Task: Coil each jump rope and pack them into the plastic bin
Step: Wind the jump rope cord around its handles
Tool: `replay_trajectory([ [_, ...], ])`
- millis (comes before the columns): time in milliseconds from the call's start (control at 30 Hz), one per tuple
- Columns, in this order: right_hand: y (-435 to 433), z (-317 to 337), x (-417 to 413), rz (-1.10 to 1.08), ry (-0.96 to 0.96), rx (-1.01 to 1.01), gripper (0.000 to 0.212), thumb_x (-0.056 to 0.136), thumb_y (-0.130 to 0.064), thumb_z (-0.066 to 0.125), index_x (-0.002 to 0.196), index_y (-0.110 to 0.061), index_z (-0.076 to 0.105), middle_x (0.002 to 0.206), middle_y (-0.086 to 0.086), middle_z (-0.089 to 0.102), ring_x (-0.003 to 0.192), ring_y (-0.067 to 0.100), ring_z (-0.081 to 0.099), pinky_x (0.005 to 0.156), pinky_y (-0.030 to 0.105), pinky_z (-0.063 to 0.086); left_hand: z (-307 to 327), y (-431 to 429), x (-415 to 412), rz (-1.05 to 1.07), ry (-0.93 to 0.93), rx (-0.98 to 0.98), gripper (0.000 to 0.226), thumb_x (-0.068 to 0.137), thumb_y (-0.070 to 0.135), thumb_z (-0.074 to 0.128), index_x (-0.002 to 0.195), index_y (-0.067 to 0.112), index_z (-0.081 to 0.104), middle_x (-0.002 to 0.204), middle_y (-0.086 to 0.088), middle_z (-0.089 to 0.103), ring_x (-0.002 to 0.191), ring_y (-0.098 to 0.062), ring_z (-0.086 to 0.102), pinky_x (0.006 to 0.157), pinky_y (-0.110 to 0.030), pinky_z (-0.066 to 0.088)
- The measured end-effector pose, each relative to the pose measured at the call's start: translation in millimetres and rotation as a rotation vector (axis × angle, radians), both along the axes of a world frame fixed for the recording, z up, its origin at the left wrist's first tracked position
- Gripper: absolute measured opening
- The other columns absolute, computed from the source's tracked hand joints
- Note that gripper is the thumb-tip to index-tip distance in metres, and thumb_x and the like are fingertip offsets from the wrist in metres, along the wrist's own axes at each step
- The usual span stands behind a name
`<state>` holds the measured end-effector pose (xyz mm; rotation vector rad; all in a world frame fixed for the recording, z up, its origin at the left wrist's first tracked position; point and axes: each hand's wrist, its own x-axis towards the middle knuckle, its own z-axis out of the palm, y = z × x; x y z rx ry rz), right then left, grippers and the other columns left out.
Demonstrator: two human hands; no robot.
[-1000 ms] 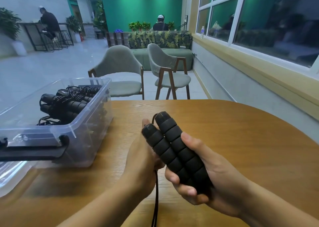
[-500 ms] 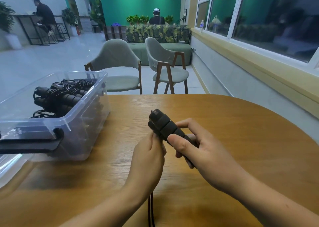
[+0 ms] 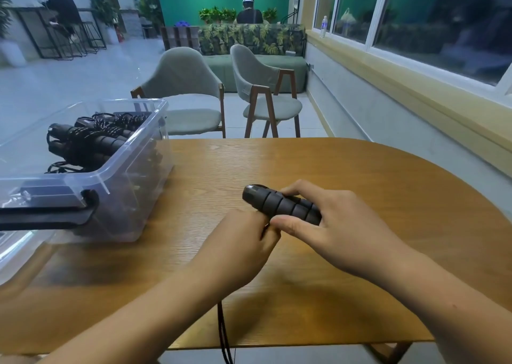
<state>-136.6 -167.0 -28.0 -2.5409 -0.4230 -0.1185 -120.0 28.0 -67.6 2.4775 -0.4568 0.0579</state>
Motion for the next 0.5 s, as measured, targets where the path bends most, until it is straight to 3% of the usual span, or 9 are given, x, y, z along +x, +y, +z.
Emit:
replay_trajectory([
  [133, -7.0, 3.7, 7.4, -0.024, 0.096, -0.117, 0.045, 0.088, -0.079, 0.056, 0.124, -0.052, 0.057, 0.088, -0.010, 0.067, 0.076, 0.008, 0.062, 0.070, 0.037, 0.059, 3.7, 8.5, 1.5, -0.101, -0.106, 0.133, 0.035, 0.107, 0.043, 0.049, 0.077, 0.029, 0.063, 0.060, 0.008, 0.056, 0.061, -0.009, 0.055, 0.049, -0.023, 0.031],
  [267, -14.0, 4.4, 14.4, 0.024, 0.240, -0.255, 0.047, 0.086, -0.081, 0.058, 0.122, -0.051, 0.060, 0.095, -0.013, 0.067, 0.084, 0.008, 0.064, 0.077, 0.038, 0.062, 13.5, 18.8, 3.1, -0.173, -0.160, 0.185, 0.021, 0.097, 0.052, 0.065, 0.096, 0.034, 0.075, 0.076, 0.017, 0.067, 0.069, -0.002, 0.060, 0.056, -0.016, 0.037],
  [400, -16.4, 2.2, 17.7, 0.111, 0.357, -0.278, 0.046, 0.085, -0.080, 0.063, 0.121, -0.052, 0.062, 0.102, -0.016, 0.066, 0.092, 0.009, 0.064, 0.086, 0.041, 0.061, 20.0, 27.7, 7.1, -0.270, -0.074, 0.192, 0.021, 0.090, 0.055, 0.071, 0.092, 0.034, 0.074, 0.075, 0.017, 0.066, 0.074, -0.002, 0.062, 0.060, -0.016, 0.044],
  [500, -16.6, 3.0, 17.2, 0.192, 0.435, -0.292, 0.047, 0.087, -0.080, 0.063, 0.123, -0.050, 0.062, 0.102, -0.018, 0.066, 0.094, 0.005, 0.062, 0.083, 0.032, 0.056, 23.9, 33.0, 10.1, -0.324, 0.011, 0.152, 0.023, 0.083, 0.055, 0.078, 0.086, 0.033, 0.072, 0.073, 0.015, 0.067, 0.074, -0.003, 0.063, 0.059, -0.018, 0.046],
])
